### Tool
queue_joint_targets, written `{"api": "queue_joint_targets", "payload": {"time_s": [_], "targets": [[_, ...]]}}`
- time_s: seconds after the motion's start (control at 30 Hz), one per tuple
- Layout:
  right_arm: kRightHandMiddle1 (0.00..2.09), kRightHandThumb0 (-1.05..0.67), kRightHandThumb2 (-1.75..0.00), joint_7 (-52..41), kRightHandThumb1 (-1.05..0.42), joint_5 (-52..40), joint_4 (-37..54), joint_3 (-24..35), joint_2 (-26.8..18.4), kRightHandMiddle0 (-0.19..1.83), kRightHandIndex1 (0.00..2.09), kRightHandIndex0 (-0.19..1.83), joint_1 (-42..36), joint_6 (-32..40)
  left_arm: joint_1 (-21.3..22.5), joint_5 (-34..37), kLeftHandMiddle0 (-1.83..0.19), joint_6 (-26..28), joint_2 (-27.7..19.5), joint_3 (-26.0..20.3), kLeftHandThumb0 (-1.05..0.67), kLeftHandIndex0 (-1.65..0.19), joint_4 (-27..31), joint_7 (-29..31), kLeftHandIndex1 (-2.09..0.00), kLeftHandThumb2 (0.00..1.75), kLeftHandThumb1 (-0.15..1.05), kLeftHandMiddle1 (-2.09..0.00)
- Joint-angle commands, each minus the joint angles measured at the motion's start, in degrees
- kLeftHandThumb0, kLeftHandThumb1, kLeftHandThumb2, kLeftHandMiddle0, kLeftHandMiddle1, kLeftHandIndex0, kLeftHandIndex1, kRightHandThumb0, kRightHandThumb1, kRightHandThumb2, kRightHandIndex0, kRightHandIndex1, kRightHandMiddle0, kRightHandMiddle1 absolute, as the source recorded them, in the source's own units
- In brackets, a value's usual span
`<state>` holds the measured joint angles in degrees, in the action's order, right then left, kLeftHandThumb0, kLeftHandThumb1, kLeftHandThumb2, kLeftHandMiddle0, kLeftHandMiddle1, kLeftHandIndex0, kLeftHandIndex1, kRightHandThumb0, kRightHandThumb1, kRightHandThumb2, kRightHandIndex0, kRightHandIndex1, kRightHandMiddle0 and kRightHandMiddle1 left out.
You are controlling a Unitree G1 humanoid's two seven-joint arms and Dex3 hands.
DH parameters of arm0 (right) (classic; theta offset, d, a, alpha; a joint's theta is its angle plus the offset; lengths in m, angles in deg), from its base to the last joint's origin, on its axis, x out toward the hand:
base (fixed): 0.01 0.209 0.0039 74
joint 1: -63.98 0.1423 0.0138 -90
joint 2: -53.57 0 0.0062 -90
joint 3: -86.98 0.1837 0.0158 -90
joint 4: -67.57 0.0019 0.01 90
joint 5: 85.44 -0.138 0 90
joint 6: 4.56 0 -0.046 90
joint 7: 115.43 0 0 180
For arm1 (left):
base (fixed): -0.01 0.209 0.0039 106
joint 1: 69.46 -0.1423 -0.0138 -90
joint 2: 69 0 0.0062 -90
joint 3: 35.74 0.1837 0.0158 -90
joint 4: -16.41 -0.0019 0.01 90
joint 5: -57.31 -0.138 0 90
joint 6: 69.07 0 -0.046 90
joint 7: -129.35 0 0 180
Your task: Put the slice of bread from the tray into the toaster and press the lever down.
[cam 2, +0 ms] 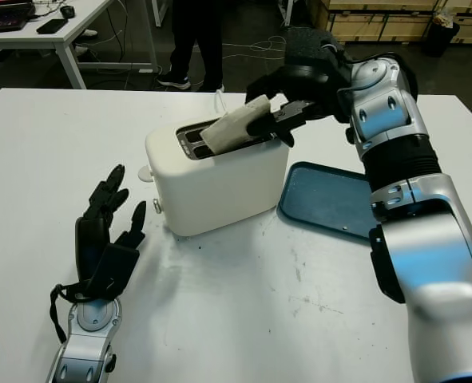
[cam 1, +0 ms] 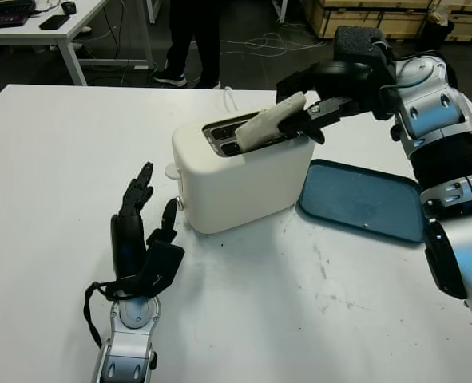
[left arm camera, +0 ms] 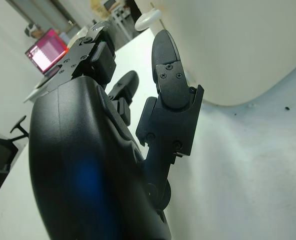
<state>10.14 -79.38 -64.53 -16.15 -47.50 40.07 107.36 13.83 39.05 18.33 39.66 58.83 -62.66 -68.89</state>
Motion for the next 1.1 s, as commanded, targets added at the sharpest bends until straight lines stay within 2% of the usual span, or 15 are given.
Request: {"api": "queue_joint_targets", "payload": {"time_s": [0.0,0.07,0.13,0.2,0.27,0.3,0.33,0.37,0.4,0.5,0.57,0.67,0.77,1.07], "targets": [[1.75,-0.40,-0.27,0.1,-0.92,0.7,0.9,-0.9,0.8,0.70,1.75,1.06,-0.9,0.4,-0.4,0.0,-0.16,-0.7,0.4,0.1,-0.53,-0.38,0.4,0.1,0.00,0.46,0.92,-0.66],[1.66,-0.46,-0.21,1.2,-0.92,1.5,2.6,-1.3,0.9,0.78,1.75,1.04,-1.9,-0.4,-0.4,0.0,-0.16,-0.8,0.4,0.1,-0.54,-0.38,0.4,0.1,0.00,0.46,0.92,-0.65],[1.53,-0.51,-0.18,2.2,-0.92,2.6,4.1,-2.0,0.4,0.81,1.73,0.99,-3.6,-6.0,-0.5,-0.1,-0.17,-0.8,0.4,0.1,-0.54,-0.38,0.4,-0.1,-0.01,0.45,0.92,-0.66],[1.35,-0.52,-0.14,2.7,-0.92,3.4,5.4,-2.2,-0.3,0.79,1.65,0.85,-5.2,-11.6,-0.7,0.1,-0.17,-0.6,0.4,0.0,-0.54,-0.38,0.7,0.1,-0.01,0.45,0.92,-0.66],[0.86,-0.55,-0.08,4.3,-0.92,5.7,8.1,-3.4,-1.4,0.82,1.51,0.74,-6.6,-16.0,-0.8,0.3,-0.16,-0.4,0.4,0.0,-0.55,-0.38,0.9,0.3,0.00,0.45,0.92,-0.65],[0.65,-0.57,-0.06,5.1,-0.92,6.9,9.5,-3.9,-2.0,0.82,1.35,0.67,-7.3,-18.6,-0.8,0.3,-0.16,-0.5,0.4,0.0,-0.54,-0.38,0.8,0.3,0.00,0.45,0.92,-0.65],[0.47,-0.57,-0.04,6.0,-0.92,8.0,11.0,-4.2,-2.7,0.82,1.25,0.60,-8.1,-21.2,-0.7,0.3,-0.16,-0.7,0.2,0.0,-0.54,-0.38,0.7,0.3,0.00,0.45,0.92,-0.65],[0.28,-0.57,-0.02,7.2,-0.90,9.1,12.3,-4.5,-3.3,0.78,1.17,0.41,-8.8,-24.0,-0.7,0.2,-0.16,-0.8,0.0,-0.1,-0.55,-0.38,0.6,0.4,0.00,0.46,0.92,-0.66],[0.20,-0.58,-0.01,8.3,-0.88,10.0,13.4,-4.7,-3.8,0.76,1.14,0.31,-9.5,-26.1,-0.7,0.3,-0.16,-0.8,0.0,-0.1,-0.55,-0.38,0.6,0.5,-0.01,0.46,0.92,-0.66],[0.07,-0.62,0.00,13.1,-0.83,13.9,18.2,-4.7,-5.1,0.67,1.06,0.14,-11.9,-29.8,-0.7,0.0,-0.16,-0.5,-0.1,0.0,-0.54,-0.38,0.8,0.5,0.00,0.46,0.92,-0.66],[0.03,-0.61,0.00,16.5,-0.80,16.4,21.4,-4.4,-5.8,0.64,1.20,0.06,-13.6,-31.3,-0.7,-0.3,-0.17,-0.6,-0.2,0.0,-0.52,-0.38,0.7,0.5,-0.01,0.46,0.92,-0.66],[0.01,-0.63,0.00,21.1,-0.79,20.6,25.1,-4.3,-6.9,0.62,1.16,0.01,-15.4,-33.6,-0.6,-0.2,-0.17,-0.6,-0.3,-0.2,-0.53,-0.39,0.6,0.6,-0.01,0.46,0.92,-0.66],[0.01,-0.65,-0.01,23.6,-0.81,23.4,27.7,-4.0,-7.5,0.60,1.07,0.03,-16.3,-34.2,-0.6,0.2,-0.17,-0.2,-0.1,-0.3,-0.53,-0.39,0.8,0.8,-0.01,0.46,0.92,-0.66],[0.03,-0.59,0.00,33.2,-0.79,31.9,32.4,-3.9,-8.3,0.66,1.08,0.15,-18.5,-35.7,-0.7,0.0,-0.18,0.0,-0.5,-0.4,-0.55,-0.38,1.1,1.5,0.00,0.46,0.92,-0.65]]}}
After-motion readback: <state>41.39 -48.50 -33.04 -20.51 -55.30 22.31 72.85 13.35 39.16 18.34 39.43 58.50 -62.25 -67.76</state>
